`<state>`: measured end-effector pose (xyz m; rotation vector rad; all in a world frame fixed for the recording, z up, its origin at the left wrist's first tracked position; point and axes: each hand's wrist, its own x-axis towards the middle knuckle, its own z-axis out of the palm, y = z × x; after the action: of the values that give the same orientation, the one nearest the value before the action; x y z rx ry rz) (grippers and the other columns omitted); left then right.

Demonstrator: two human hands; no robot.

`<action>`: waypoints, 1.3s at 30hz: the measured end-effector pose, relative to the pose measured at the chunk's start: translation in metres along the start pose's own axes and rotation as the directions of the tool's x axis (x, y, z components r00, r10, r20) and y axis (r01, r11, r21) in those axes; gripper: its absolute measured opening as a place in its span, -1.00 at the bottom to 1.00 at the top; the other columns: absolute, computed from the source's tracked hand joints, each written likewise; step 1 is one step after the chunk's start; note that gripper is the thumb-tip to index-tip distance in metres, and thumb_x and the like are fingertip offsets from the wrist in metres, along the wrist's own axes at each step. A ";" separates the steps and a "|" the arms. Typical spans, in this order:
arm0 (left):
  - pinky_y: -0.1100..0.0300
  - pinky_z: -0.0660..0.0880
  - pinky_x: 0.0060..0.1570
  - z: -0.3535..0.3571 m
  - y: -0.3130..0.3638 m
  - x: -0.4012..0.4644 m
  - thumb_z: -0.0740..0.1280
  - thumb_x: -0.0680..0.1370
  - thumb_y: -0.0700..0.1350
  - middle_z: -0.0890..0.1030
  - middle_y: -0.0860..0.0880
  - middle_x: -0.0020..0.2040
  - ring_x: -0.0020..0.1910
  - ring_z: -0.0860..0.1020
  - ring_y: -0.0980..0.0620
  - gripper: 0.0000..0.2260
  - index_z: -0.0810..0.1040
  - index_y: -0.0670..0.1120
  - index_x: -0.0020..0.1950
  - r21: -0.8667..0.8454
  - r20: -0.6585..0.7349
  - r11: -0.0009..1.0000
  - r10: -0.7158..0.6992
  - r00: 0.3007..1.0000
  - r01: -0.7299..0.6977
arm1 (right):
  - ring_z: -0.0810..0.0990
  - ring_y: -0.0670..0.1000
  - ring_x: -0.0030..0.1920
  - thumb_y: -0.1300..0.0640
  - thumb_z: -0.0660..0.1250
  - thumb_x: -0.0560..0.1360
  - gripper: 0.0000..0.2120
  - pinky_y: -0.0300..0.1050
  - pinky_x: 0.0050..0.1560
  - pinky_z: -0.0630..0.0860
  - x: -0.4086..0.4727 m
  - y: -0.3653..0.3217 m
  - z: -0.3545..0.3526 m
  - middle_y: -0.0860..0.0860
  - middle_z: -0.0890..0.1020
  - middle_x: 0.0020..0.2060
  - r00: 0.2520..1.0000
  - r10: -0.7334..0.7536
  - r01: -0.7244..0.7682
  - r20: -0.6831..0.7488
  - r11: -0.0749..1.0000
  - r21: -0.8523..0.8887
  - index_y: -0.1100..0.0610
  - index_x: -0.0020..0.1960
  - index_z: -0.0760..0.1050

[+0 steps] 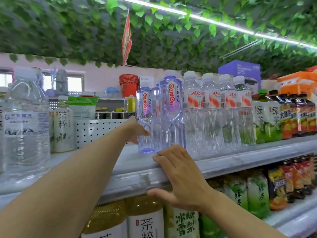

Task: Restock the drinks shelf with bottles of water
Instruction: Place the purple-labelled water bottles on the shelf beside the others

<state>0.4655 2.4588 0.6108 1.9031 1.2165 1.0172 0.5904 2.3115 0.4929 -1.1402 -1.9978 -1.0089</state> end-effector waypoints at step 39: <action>0.07 0.52 0.08 0.018 -0.001 0.022 0.33 0.49 -0.39 0.58 -0.14 0.15 0.13 0.55 -0.09 -0.70 0.43 -0.09 0.13 0.003 0.165 1.000 0.011 0.986 -0.012 | 0.41 -0.02 0.09 -0.37 0.20 0.42 -0.40 0.01 0.38 0.21 -0.002 0.002 0.006 -0.03 0.49 0.03 1.000 0.007 -0.006 -0.031 0.999 0.039 0.12 0.15 0.43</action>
<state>0.4866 2.4774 0.6071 1.9569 1.1145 0.8452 0.5923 2.3170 0.4889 -1.1037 -1.9795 -0.9743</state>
